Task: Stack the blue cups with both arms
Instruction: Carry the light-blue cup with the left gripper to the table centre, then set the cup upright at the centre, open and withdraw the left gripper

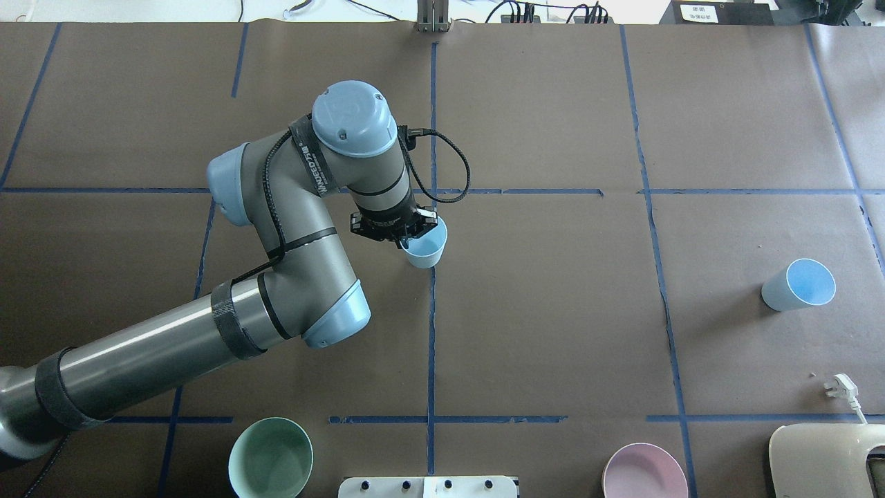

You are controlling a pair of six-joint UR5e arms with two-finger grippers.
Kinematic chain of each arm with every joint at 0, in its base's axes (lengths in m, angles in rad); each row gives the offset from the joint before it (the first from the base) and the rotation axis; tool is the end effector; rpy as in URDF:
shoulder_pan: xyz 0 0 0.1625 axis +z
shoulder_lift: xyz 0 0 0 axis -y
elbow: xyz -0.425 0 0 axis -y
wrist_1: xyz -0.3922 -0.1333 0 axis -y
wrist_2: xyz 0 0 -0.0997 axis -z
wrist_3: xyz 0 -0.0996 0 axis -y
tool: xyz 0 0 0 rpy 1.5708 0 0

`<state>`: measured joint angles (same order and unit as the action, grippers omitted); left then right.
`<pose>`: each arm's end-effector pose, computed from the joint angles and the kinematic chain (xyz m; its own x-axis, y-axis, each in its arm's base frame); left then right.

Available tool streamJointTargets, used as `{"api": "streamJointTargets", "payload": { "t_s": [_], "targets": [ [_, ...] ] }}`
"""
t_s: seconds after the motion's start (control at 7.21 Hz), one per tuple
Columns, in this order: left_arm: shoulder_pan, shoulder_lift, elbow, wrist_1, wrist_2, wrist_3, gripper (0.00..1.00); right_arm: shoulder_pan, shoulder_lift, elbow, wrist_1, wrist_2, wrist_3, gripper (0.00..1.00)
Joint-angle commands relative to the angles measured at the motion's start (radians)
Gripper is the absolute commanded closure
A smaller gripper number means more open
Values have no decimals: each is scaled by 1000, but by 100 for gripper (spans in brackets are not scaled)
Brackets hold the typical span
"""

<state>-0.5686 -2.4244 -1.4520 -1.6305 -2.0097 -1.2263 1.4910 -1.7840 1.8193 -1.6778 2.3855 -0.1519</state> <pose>0.5792 -0.4781 0.1709 0.6340 -0.0423 -0.7721 0.0189 0.9991 -0.0393 0.0290 -0.4002 0.6393 0.6681 -0.1531 0.7281 0.1827 0.9824 0.0390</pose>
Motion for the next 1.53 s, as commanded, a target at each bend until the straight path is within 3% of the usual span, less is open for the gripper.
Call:
{"api": "streamJointTargets", "payload": {
  "t_s": [0.0,0.28,0.69,0.83,1.25,1.39],
  "targets": [
    [19,-4,5,-2,23,-4,57,0,0,0,1,0,0,0],
    [26,-4,-2,0,23,-4,0,0,0,0,0,1,0,0],
    [-31,7,-86,46,5,8,0,0,0,0,0,1,0,0],
    [-55,54,-153,94,-32,58,0,0,0,0,0,1,0,0],
    [-254,452,-514,199,-98,520,0,0,27,0,0,1,0,0],
    [-361,573,-551,199,-153,689,0,0,40,0,0,1,0,0]
  ]
}}
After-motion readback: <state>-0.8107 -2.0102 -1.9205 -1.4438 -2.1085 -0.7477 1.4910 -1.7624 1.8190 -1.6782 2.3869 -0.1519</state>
